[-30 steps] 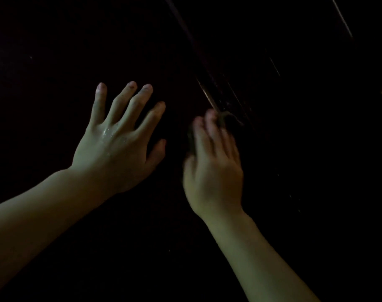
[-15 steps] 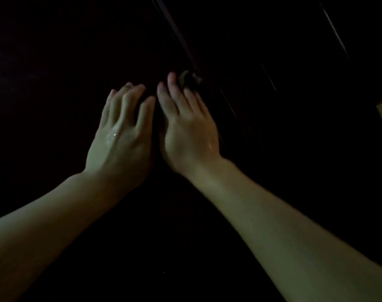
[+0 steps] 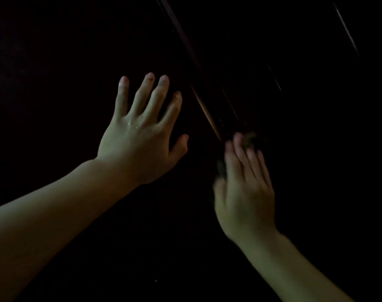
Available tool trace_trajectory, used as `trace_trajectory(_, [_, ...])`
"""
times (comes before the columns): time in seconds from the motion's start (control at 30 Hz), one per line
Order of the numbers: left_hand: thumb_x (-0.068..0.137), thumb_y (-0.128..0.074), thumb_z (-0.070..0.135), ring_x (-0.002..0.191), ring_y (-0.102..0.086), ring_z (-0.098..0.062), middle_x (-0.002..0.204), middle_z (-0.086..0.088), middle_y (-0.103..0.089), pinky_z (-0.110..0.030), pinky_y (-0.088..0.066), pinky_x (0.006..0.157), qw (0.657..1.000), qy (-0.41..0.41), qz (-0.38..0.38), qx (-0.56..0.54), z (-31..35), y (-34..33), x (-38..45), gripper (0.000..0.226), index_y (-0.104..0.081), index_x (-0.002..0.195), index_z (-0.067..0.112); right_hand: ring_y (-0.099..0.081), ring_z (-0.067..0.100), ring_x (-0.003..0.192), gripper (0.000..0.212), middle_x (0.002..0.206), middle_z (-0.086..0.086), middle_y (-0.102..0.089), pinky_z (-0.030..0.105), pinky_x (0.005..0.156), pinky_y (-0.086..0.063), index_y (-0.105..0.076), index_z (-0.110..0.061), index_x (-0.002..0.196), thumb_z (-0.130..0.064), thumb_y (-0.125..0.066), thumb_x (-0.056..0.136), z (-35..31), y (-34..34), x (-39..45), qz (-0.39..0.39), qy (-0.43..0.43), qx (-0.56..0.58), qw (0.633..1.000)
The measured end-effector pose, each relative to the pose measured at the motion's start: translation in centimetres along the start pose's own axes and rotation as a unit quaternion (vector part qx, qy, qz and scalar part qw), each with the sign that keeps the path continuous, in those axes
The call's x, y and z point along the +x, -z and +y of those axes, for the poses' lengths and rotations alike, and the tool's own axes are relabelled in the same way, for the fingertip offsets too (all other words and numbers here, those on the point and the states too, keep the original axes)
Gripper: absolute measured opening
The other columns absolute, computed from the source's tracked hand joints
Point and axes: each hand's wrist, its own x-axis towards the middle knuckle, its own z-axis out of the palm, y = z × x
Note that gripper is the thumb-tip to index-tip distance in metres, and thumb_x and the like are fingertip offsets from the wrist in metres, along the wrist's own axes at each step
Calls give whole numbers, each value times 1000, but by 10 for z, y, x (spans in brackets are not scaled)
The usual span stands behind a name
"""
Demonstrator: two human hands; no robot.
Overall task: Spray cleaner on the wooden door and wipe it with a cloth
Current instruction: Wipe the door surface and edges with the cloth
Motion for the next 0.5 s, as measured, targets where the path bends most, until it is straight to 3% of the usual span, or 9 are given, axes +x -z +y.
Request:
trace_trajectory(0.1, [88,-21,61,145,-11,-38,155,-22,-19,-62,-6,115,1000,-14,2,10,0,-1,1,80,-27,147,7,-23,26,144,61,155,12,-27,40,120,-13,-36,-7,144,-31,-30,88,-26,0,71,14,35,1,999])
trace_trajectory(0.17, [88,-21,62,145,-12,-39,155,-22,-19,-61,-5,115,1000,-18,4,11,1,-1,1,81,-27,148,8,-17,25,146,59,158,10,-21,39,120,-12,-34,-10,146,-32,-29,91,-28,-2,84,23,13,-3,1000])
trace_trajectory(0.33, [87,-23,63,145,-11,-39,155,-20,-19,-60,-3,115,1000,-21,6,10,1,-3,1,81,-26,148,10,-25,27,143,59,156,11,-26,43,116,-24,-38,-10,145,-30,-37,89,8,-10,-23,68,-144,9,987])
trace_trajectory(0.43, [87,-22,66,145,-10,-38,156,-19,-17,-60,-2,115,1000,-26,5,12,1,-3,1,82,-25,148,12,-22,25,144,61,156,10,-21,42,117,-23,-31,-9,146,-32,-32,90,25,-9,-66,43,-223,-4,974])
trace_trajectory(0.5, [86,-22,67,145,-10,-38,155,-19,-17,-60,-2,115,1000,-26,3,12,4,-3,1,83,-26,148,12,-22,26,144,63,157,11,-21,40,117,-22,-28,-8,148,-34,-29,90,22,-6,-59,32,-230,4,973])
